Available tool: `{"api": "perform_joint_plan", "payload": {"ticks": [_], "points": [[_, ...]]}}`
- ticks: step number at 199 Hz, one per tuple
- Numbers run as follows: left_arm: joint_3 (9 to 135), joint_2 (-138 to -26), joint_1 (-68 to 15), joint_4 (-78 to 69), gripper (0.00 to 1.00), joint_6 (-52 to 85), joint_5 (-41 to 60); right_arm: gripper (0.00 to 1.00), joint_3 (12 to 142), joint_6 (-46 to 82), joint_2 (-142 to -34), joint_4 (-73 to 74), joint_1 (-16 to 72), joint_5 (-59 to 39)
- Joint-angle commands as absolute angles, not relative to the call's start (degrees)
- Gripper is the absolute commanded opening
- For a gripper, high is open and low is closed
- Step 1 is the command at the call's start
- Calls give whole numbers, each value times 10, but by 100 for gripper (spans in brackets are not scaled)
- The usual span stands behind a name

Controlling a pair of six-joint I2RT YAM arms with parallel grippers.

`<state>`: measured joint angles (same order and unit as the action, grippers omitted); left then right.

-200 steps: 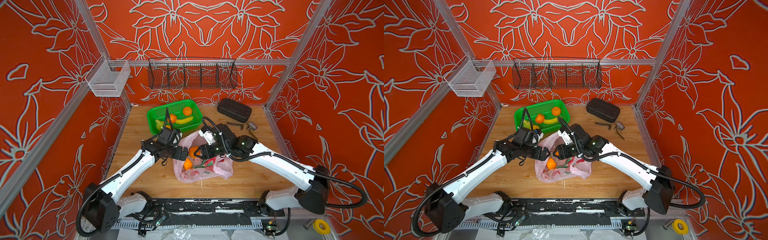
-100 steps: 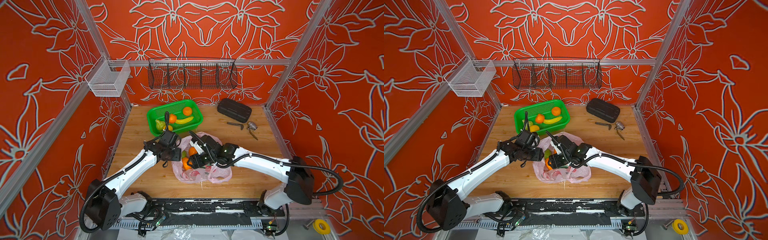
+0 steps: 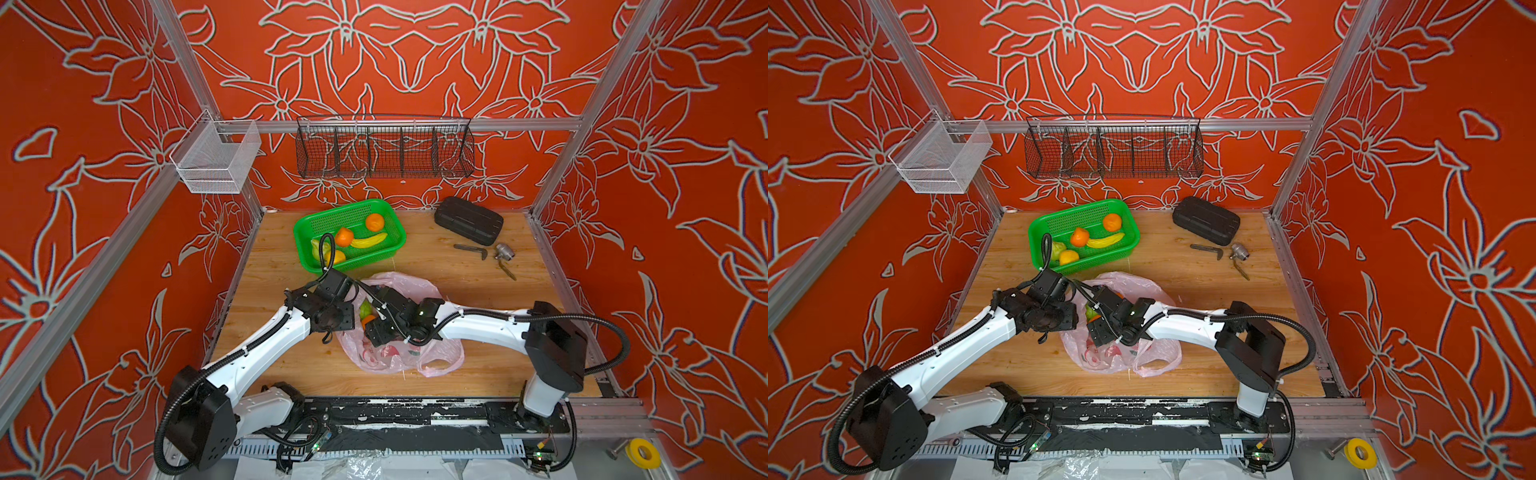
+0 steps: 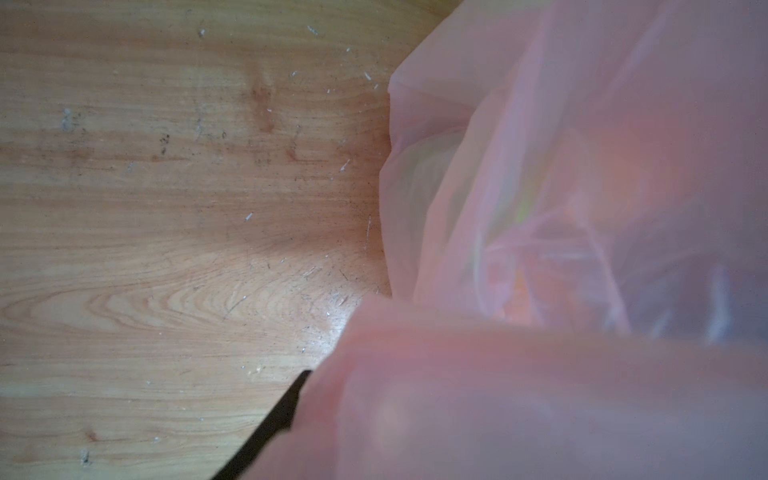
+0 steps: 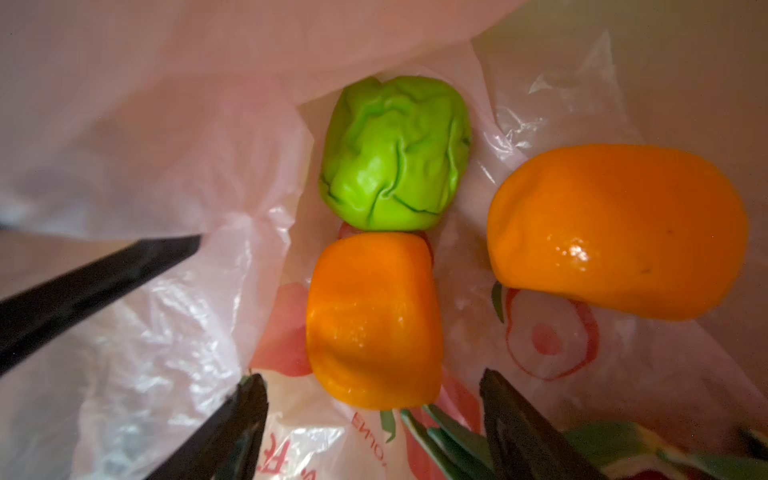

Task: Untie the knot of the plastic bag and take out the fruit
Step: 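Grasp an orange inside the bag with the right gripper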

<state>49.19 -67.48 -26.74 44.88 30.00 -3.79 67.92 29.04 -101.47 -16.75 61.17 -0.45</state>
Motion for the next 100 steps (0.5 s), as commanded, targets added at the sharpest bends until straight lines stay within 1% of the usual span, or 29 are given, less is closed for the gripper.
{"api": "perform_joint_plan", "payload": {"ticks": [1, 12, 40, 55, 69, 80, 100], "points": [[487, -662, -271, 466, 58, 315, -56, 83, 701, 287, -1040, -144, 614, -4], [486, -661, -271, 468, 58, 315, -58, 82, 703, 287, -1050, -132, 614, -7], [480, -653, -271, 468, 58, 317, -58, 74, 727, 288, -1080, -152, 614, -9], [478, -650, -271, 468, 58, 317, -59, 67, 735, 286, -1085, -163, 614, -4], [476, -647, -270, 468, 57, 317, -60, 59, 729, 287, -1079, -156, 614, -1], [475, -647, -270, 469, 57, 317, -60, 54, 722, 287, -1069, -152, 614, -1], [477, -648, -270, 467, 57, 316, -58, 53, 722, 287, -1051, -166, 614, -3]]}}
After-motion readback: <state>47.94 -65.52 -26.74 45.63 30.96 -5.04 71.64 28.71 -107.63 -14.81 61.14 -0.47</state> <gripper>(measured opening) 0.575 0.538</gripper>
